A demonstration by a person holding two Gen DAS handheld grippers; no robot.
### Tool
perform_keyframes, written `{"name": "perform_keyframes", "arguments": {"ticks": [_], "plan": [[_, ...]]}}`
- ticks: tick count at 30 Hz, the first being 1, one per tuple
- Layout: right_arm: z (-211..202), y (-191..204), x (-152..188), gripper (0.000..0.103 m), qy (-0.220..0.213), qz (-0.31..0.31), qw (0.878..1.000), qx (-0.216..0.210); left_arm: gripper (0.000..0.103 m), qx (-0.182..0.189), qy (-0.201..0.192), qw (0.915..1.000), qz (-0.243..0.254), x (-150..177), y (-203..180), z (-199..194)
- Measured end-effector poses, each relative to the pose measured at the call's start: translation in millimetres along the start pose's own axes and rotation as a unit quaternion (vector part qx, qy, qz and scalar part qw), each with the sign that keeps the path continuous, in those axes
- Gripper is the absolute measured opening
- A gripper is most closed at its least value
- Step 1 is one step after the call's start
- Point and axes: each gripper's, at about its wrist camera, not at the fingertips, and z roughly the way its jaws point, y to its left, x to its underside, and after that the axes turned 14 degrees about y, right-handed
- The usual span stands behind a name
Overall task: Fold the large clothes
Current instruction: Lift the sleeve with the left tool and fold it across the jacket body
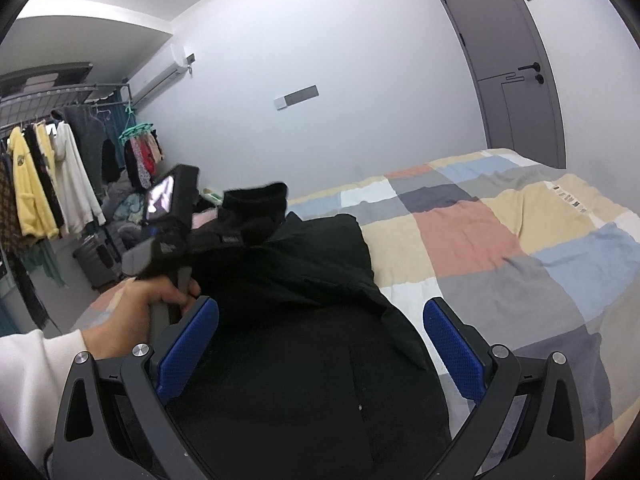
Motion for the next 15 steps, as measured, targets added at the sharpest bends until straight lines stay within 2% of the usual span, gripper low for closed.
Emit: {"name": "perform_keyframes", "arguments": {"ticks": [6,15], "plan": [[11,1,3,0.103,0.012,-0.006,1.0,-0.007,0.01,-0.004,0.004,1.0,0.002,6,-12,18],[15,-5,3,0.103,0.013,-0.001,1.0,0.001,0.011,-0.027,-0.004,0.9996,0.007,4,-17,-3]]}}
